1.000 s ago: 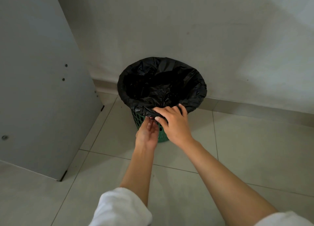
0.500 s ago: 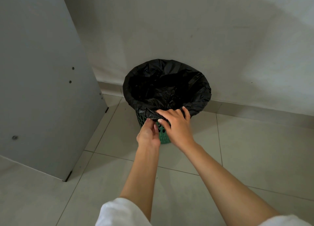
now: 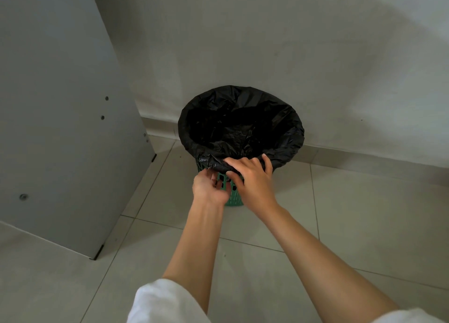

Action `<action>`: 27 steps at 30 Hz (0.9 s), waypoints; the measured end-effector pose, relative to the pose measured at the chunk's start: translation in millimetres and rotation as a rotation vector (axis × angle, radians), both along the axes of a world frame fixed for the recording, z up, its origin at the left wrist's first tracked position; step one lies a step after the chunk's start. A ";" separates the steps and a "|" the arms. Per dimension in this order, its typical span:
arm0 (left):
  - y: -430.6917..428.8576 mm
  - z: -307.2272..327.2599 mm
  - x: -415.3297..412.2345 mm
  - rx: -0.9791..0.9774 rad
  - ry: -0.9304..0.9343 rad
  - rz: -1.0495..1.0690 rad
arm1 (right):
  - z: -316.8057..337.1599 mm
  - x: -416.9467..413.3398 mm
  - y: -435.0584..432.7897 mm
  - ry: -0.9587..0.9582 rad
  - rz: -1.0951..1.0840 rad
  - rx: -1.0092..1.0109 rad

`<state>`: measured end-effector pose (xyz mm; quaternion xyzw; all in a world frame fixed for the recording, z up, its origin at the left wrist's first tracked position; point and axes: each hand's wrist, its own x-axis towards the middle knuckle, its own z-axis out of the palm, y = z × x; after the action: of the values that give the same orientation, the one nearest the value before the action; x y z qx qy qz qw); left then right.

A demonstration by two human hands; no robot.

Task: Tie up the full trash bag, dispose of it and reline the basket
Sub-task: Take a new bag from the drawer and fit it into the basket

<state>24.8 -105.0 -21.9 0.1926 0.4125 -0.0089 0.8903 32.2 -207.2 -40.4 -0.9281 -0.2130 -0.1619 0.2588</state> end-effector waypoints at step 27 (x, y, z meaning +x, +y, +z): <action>12.5 7.3 14.6 0.176 0.085 -0.210 | -16.3 22.4 -17.4 -0.298 0.053 -0.229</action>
<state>39.4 -92.5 -14.6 0.3114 0.4266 -0.0741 0.8459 54.6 -224.6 -56.7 -0.9113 -0.2904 -0.2654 0.1214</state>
